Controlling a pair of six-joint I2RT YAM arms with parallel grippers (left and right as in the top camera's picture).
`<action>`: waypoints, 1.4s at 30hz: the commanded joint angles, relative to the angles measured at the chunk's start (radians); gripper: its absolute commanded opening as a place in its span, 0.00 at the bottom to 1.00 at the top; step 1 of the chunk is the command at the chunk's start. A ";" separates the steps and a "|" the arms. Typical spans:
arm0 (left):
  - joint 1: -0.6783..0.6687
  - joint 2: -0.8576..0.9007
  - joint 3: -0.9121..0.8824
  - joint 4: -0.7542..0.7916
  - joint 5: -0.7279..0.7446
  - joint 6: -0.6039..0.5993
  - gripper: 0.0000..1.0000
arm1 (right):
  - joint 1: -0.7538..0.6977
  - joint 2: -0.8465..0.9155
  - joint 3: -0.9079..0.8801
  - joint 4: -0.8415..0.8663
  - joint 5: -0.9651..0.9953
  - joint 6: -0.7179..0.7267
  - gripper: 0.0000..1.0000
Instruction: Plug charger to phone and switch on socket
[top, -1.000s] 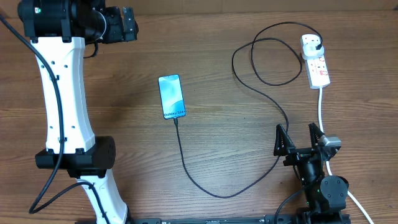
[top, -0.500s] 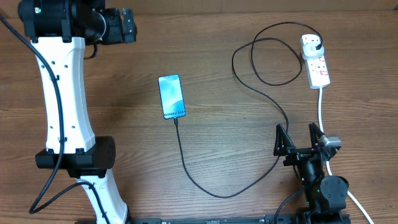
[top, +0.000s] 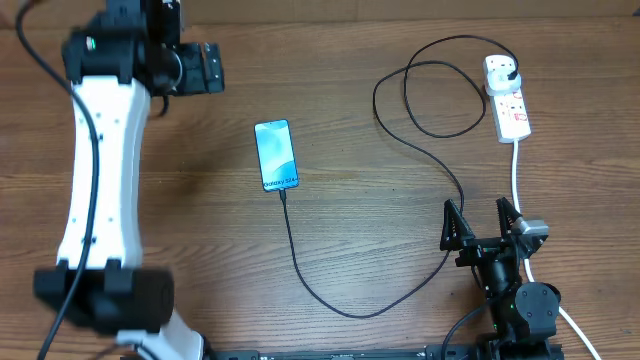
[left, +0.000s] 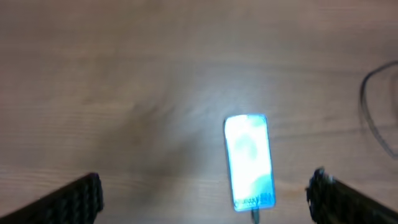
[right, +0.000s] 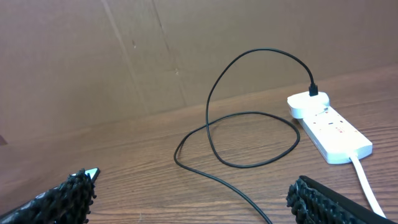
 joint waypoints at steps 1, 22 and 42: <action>-0.002 -0.200 -0.250 0.166 0.067 0.004 1.00 | 0.005 -0.010 -0.010 0.006 0.013 0.004 1.00; 0.000 -1.042 -1.490 1.172 0.042 0.252 1.00 | 0.005 -0.010 -0.010 0.006 0.013 0.004 1.00; 0.001 -1.636 -1.895 1.152 -0.021 0.388 1.00 | 0.005 -0.010 -0.010 0.006 0.013 0.004 1.00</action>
